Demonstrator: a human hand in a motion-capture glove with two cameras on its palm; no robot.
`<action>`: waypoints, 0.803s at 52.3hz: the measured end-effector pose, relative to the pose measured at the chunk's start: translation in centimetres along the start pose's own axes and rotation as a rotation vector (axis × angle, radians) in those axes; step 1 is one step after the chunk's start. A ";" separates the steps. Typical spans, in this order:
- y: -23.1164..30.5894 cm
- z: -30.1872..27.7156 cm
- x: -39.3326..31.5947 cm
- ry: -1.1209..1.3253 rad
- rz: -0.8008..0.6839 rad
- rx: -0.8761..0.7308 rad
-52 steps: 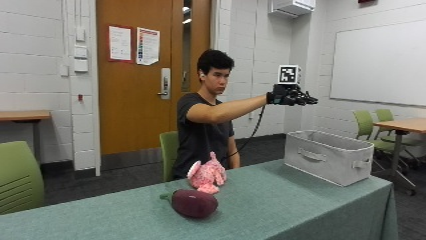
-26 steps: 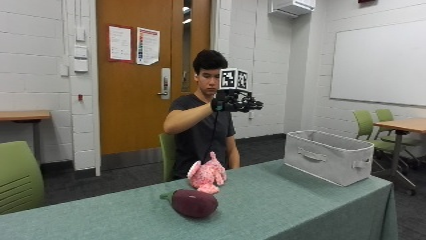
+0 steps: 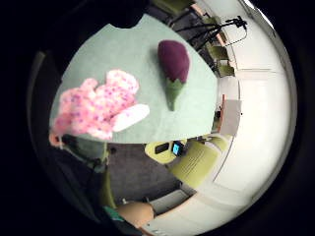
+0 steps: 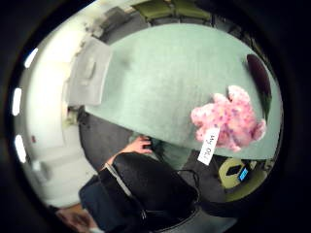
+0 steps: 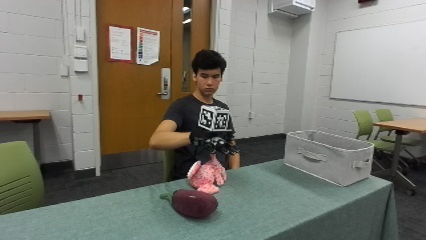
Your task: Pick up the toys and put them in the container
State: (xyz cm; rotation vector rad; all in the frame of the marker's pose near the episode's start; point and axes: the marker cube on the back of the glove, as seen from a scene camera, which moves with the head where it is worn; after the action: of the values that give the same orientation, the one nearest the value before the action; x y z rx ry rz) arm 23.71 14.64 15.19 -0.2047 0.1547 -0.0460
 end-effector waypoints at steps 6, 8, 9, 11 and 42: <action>-0.5 3.2 0.3 -0.001 0.001 -0.038; -0.7 4.1 0.5 -0.008 0.001 -0.056; -0.8 4.6 0.6 -0.012 0.001 -0.065; -0.9 5.5 0.8 -0.020 0.004 -0.081; 2.1 10.2 3.7 -0.072 0.077 -0.126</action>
State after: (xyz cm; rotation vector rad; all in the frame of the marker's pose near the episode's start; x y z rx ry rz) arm 29.00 18.49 24.11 -0.3257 0.0933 0.0477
